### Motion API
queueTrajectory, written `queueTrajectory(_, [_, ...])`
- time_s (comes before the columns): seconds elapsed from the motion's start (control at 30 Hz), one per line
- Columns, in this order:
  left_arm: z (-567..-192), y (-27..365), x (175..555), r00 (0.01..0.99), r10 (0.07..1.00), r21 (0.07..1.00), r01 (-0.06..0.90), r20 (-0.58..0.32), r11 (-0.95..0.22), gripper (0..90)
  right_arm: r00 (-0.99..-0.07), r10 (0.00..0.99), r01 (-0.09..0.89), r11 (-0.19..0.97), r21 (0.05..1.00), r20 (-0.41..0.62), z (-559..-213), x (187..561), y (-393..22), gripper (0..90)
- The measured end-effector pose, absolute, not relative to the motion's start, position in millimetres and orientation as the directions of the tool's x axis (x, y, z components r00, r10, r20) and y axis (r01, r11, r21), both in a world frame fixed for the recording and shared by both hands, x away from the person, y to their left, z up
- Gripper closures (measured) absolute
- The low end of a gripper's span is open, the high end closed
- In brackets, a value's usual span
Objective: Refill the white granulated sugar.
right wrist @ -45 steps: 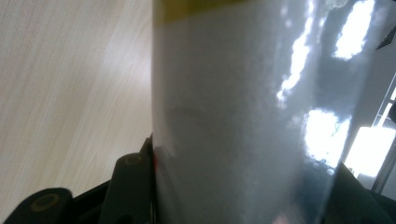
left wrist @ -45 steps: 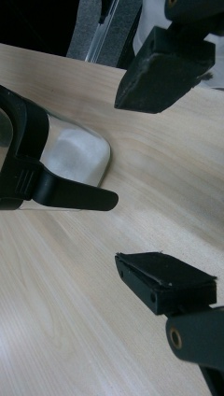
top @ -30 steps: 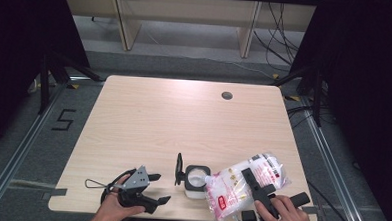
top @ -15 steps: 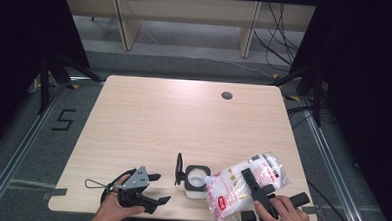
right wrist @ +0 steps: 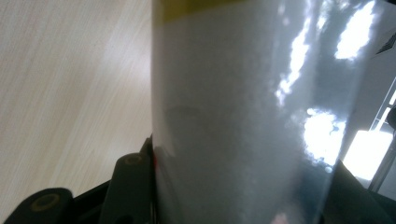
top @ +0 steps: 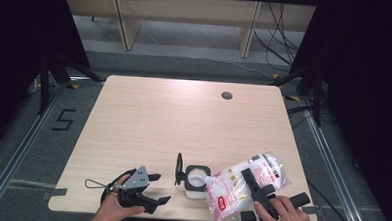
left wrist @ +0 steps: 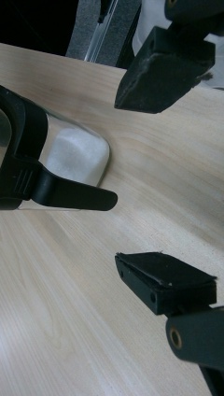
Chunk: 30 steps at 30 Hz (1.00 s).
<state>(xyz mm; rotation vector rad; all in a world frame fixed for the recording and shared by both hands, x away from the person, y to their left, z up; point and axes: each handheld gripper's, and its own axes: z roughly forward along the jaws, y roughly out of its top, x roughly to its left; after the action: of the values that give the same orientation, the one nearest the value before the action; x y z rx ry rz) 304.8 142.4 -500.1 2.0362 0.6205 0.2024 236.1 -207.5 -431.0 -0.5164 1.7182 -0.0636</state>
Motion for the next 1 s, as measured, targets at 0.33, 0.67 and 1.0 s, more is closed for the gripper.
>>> queueTrajectory(0.33, [-499.9, 142.5, 304.8, 0.857, 0.505, 0.848, 0.338, -0.098, -0.409, 20.4, -0.112, -0.390, -0.305, 0.889, -0.342, -0.914, -430.0, 235.7, -205.9, 54.6])
queueTrajectory(0.67, [-500.2, 142.0, 304.4, 0.855, 0.506, 0.845, 0.349, -0.111, -0.405, 20.4, -0.104, -0.457, -0.304, 0.860, -0.409, -0.884, -425.3, 235.2, -203.0, 54.6])
queueTrajectory(1.0, [-500.1, 142.6, 304.6, 0.856, 0.507, 0.846, 0.340, -0.099, -0.410, 20.4, -0.114, -0.438, -0.310, 0.869, -0.387, -0.892, -425.7, 235.5, -203.9, 54.6])
